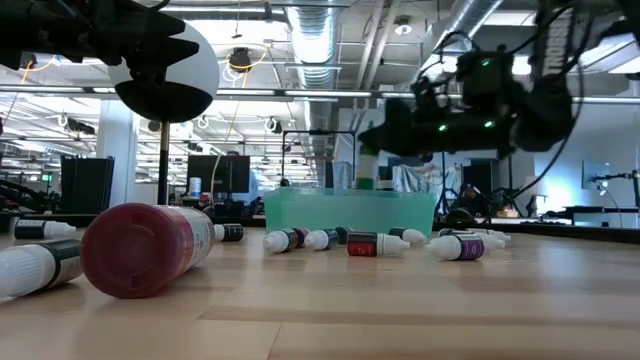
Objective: Pick & Place food coloring
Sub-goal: Put the green food coloring bottle into the green bin
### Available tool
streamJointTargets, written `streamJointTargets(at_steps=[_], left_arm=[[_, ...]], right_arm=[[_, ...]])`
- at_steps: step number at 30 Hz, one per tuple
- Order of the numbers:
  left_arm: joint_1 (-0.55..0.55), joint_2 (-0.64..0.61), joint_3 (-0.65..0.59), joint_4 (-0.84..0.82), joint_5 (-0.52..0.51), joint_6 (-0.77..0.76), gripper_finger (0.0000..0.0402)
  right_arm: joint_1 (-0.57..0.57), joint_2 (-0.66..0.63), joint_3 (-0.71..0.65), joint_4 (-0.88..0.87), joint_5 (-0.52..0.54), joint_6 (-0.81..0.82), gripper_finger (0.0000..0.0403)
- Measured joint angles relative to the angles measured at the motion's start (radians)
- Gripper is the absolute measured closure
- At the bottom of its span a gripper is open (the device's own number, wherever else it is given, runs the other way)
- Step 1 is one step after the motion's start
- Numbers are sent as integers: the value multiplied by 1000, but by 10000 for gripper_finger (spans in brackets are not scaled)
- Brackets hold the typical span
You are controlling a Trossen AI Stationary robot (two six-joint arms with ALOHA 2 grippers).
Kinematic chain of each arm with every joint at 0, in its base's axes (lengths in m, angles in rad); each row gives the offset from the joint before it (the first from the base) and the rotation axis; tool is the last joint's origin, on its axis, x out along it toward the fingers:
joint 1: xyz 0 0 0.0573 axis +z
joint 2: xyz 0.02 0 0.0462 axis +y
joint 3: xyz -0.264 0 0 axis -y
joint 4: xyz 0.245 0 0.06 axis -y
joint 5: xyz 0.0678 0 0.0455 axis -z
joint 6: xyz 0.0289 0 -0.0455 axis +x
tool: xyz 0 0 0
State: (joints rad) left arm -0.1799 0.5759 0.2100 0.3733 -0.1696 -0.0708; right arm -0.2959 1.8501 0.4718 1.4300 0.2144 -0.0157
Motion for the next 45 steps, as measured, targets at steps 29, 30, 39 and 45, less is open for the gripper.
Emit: streamJointTargets(at_steps=[29,30,39,45], left_arm=[[0,0,0,-1,1,-3,225],[0,0,0,-1,1,-3,225],[0,0,0,-2,1,-3,225],[0,0,0,-2,1,-3,225]], right_arm=[[18,101,159,-207,309,-7,272],[19,101,168,-218,310,-15,273],[18,101,179,-220,374,-44,276],[14,101,179,-219,375,-45,271]])
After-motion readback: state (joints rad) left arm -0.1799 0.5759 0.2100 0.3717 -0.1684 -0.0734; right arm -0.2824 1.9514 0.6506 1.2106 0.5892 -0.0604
